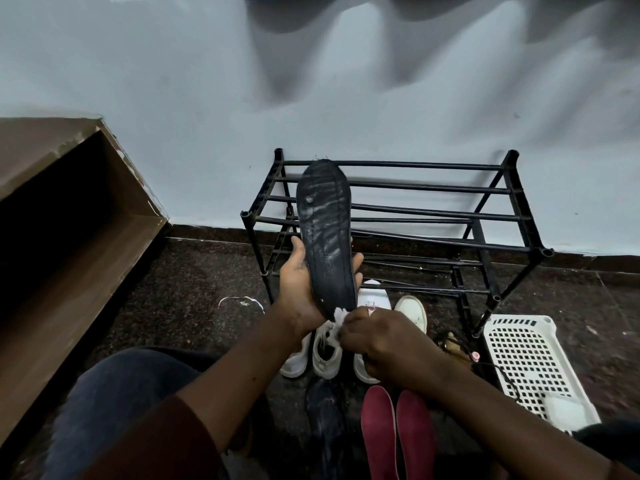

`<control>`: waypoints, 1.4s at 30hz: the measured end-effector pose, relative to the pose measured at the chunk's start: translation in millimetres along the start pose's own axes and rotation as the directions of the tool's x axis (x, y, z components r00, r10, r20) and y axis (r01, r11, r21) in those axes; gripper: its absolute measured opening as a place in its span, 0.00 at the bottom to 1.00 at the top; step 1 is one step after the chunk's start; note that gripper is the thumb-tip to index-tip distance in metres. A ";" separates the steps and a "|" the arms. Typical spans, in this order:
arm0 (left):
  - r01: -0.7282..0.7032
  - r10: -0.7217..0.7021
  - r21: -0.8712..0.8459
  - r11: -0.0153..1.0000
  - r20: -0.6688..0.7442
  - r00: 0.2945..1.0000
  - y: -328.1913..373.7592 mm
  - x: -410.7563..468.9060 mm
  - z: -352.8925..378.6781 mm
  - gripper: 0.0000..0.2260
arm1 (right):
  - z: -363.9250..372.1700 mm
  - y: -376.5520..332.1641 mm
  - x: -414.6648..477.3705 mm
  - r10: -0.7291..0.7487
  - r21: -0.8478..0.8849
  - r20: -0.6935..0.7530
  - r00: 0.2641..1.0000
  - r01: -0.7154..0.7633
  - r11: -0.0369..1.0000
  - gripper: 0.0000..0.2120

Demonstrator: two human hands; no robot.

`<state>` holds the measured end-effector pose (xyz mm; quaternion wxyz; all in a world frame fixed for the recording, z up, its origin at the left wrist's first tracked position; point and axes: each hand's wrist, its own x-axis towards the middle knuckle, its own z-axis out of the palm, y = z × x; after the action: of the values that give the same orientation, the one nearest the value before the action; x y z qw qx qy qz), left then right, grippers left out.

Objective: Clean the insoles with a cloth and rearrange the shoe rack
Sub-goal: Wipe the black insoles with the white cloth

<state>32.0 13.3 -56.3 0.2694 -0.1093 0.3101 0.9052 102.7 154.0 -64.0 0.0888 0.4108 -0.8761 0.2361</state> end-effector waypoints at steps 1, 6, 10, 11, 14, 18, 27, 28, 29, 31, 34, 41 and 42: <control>-0.014 0.014 -0.015 1.000 0.004 1.000 2.4 0.1 -0.1 0.33 | -3.3 2.5 -0.1 0.009 -0.030 -0.038 0.999 -0.010 0.999 0.12; -0.037 0.037 -0.024 0.999 0.011 0.999 0.5 3.5 0.9 0.31 | -13.7 -6.6 10.9 0.129 0.096 -0.489 0.863 -0.094 0.991 0.14; -0.013 0.013 0.023 1.000 0.020 1.000 -6.9 3.3 1.9 0.33 | 0.5 -14.4 15.1 -0.009 0.010 -0.359 0.933 0.014 1.000 0.18; -0.013 0.013 0.019 1.000 0.023 1.000 -6.4 2.6 1.7 0.34 | 0.3 -13.4 13.6 -0.046 -0.023 -0.305 0.951 0.041 0.999 0.19; -0.024 0.025 -0.038 0.999 0.033 0.999 -1.5 1.8 -0.3 0.34 | -8.1 -3.8 8.2 -0.096 -0.146 -0.196 0.976 0.068 0.987 0.12; -0.052 0.054 -0.044 0.998 0.043 0.998 -1.0 2.2 1.3 0.34 | -18.1 7.0 7.0 0.227 0.066 -0.537 0.812 -0.228 0.971 0.14; 0.035 -0.034 -0.015 0.999 0.067 0.997 -14.5 2.5 2.4 0.32 | 7.5 -9.1 10.1 0.248 0.199 -0.374 0.894 -0.184 0.963 0.14; 0.032 -0.031 -0.016 0.999 0.057 0.998 -14.4 1.9 1.9 0.32 | 8.9 -9.5 8.1 0.218 0.201 -0.367 0.905 -0.152 0.968 0.14; 0.026 -0.025 -0.016 1.000 0.049 0.998 -13.8 2.1 0.9 0.32 | 9.0 -9.0 6.4 0.182 0.191 -0.358 0.916 -0.119 0.974 0.14; 0.015 -0.014 -0.007 1.000 0.057 0.998 -13.3 2.1 0.3 0.32 | 6.6 -7.1 5.2 0.135 0.151 -0.328 0.935 -0.089 0.984 0.13; 0.060 -0.058 -0.024 0.998 0.076 0.995 -16.8 2.2 3.1 0.33 | 1.6 -3.0 9.1 0.145 0.047 -0.308 0.940 -0.137 0.989 0.10; 0.229 -0.234 0.059 0.972 0.090 0.968 -22.4 -4.5 7.2 0.36 | -4.5 -0.2 23.3 0.267 0.088 -0.385 0.883 -0.252 0.964 0.13; 0.203 -0.204 0.023 0.979 0.099 0.974 -20.8 -3.5 7.1 0.36 | -3.6 -1.8 21.7 0.241 0.105 -0.375 0.895 -0.217 0.971 0.12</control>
<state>46.3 30.1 -60.0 0.3767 -0.0930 0.2891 0.8751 89.9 140.1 -52.6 0.2184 0.2530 -0.8761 0.3476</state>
